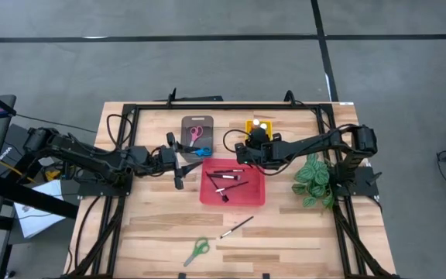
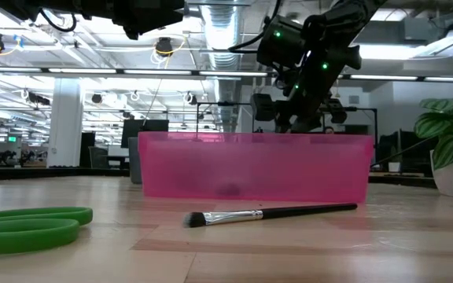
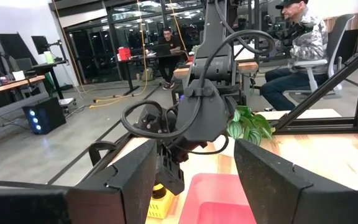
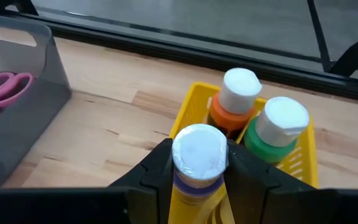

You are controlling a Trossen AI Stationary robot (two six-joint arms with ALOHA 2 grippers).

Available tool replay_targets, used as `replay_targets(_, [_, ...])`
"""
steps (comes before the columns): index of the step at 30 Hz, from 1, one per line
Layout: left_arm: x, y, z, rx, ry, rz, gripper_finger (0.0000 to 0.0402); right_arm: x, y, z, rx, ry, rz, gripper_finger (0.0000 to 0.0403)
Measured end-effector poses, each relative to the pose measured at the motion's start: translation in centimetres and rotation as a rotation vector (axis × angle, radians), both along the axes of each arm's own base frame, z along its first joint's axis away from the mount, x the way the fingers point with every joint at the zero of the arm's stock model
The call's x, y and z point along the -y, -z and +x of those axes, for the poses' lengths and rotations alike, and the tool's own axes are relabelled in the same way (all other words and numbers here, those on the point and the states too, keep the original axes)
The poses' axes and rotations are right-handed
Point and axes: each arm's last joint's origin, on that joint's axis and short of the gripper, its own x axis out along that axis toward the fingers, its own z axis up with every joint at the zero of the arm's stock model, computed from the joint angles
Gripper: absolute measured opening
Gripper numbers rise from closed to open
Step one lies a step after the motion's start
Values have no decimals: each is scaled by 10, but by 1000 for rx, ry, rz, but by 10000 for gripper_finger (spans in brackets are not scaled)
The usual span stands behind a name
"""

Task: Pick & Place Paint Supplies
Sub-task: Put the violet paint bottle into the yellow bin, then put the green scissors into the black bin

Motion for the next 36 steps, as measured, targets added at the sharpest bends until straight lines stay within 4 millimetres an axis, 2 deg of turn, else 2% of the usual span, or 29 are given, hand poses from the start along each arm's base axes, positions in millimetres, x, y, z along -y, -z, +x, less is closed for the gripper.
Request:
replay_targets(2, [0,0,0,0,0,0,208,0,0,0,0,-1,0,124])
replay_targets(7, [0,0,0,0,0,0,208,0,0,0,-1,1,-5,209])
replay_targets(11, [0,0,0,0,0,0,208,-2,0,0,-5,1,-15,235])
replay_targets(28, [0,0,0,-3,0,1,208,-8,-11,-1,16,-6,-81,193])
replay_targets(36, [0,2,0,-16,0,3,208,-22,-31,-2,19,-93,-124,181])
